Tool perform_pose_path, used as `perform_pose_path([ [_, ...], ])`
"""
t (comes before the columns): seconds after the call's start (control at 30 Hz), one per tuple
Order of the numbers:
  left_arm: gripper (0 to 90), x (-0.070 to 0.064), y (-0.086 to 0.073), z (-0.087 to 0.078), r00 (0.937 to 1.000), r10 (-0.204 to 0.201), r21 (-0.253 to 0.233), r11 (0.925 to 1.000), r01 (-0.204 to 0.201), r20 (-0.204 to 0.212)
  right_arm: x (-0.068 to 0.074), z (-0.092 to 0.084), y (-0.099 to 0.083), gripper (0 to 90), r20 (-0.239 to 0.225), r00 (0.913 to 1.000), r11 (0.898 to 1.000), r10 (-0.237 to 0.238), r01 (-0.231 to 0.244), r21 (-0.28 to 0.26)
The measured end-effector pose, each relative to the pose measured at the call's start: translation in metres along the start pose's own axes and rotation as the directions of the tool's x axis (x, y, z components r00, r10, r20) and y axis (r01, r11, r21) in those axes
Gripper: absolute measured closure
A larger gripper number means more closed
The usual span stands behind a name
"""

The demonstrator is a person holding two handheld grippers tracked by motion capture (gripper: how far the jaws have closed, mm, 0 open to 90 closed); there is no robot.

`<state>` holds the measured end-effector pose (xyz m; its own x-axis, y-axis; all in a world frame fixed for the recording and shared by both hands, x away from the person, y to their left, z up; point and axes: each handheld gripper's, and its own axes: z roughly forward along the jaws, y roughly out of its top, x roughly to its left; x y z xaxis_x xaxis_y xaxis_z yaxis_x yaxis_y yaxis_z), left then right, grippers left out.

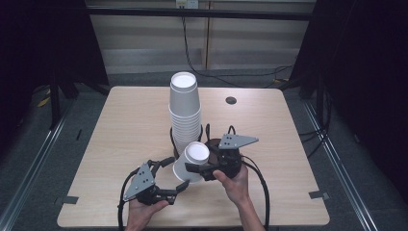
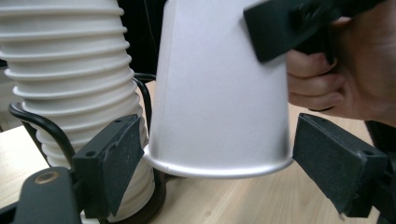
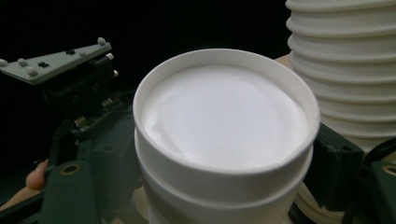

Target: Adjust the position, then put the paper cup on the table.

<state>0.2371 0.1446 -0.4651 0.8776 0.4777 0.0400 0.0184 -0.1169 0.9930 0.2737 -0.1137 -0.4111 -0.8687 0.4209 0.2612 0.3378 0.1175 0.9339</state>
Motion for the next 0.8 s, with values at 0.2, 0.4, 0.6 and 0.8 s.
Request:
perform_pose_path([
  [0.2,13.1,0.0,-0.002,0.005,0.9999,-0.006,0.006,1.0,0.006,0.016,0.001,0.005,-0.006,23.3,-0.01,0.9999,1.0,0.014,-0.014,0.002],
  [0.4,11.2,0.001,-0.002,0.01,0.9993,-0.008,0.015,0.9999,0.007,0.036,0.002,0.01,-0.01,23.3,-0.042,0.9989,1.0,0.022,-0.022,0.011],
  [0.6,11.3,0.002,-0.002,0.011,0.9984,-0.031,0.017,0.9994,0.03,0.046,0.005,0.013,-0.01,23.3,-0.049,0.9988,1.0,0.011,-0.01,0.01],
  [0.8,11.5,0.002,-0.003,0.016,0.9967,-0.031,0.028,0.9992,0.029,0.075,0.005,0.014,-0.011,23.3,-0.066,0.9978,1.0,0.004,-0.003,0.016],
])
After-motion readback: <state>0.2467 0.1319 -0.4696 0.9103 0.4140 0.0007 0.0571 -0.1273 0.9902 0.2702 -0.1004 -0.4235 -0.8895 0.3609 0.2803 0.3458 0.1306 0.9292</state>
